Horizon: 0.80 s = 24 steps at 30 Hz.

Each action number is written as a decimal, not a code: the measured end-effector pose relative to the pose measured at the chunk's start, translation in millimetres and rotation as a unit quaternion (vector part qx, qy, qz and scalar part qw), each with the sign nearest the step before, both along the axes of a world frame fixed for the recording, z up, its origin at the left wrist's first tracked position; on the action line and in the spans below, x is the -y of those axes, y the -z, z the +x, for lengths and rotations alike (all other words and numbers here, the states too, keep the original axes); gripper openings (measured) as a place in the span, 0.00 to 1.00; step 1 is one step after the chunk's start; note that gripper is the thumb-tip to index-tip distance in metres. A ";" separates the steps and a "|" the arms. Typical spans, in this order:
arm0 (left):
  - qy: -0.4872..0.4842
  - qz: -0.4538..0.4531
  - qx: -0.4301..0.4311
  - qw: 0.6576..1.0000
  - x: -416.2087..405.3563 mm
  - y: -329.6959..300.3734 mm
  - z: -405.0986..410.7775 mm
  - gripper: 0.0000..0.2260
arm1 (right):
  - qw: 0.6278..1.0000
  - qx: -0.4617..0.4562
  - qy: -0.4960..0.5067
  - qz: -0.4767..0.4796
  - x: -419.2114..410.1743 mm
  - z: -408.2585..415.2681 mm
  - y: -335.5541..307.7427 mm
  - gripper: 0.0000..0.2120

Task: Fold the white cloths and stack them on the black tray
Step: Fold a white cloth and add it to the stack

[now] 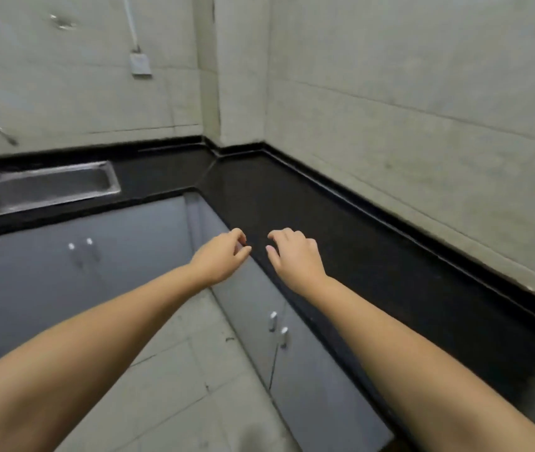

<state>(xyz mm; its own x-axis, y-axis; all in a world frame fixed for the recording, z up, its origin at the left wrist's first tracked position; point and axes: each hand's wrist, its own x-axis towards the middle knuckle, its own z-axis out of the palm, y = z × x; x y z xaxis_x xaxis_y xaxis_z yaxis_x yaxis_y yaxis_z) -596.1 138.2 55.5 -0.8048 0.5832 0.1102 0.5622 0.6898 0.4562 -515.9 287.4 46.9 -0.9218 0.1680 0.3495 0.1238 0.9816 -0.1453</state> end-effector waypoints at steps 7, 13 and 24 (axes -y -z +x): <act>-0.192 0.027 0.012 0.981 158.0 51.1 -67.8 0.17 | 0.983 0.049 -0.175 0.023 132.4 -120.7 44.9 0.17; -0.268 0.004 0.009 0.963 220.9 60.8 -149.9 0.17 | 0.965 0.090 -0.243 0.037 175.1 -230.1 65.3 0.18; -0.392 0.004 0.050 0.919 282.6 63.8 -312.5 0.18 | 0.941 0.132 -0.307 0.055 219.6 -446.0 62.7 0.19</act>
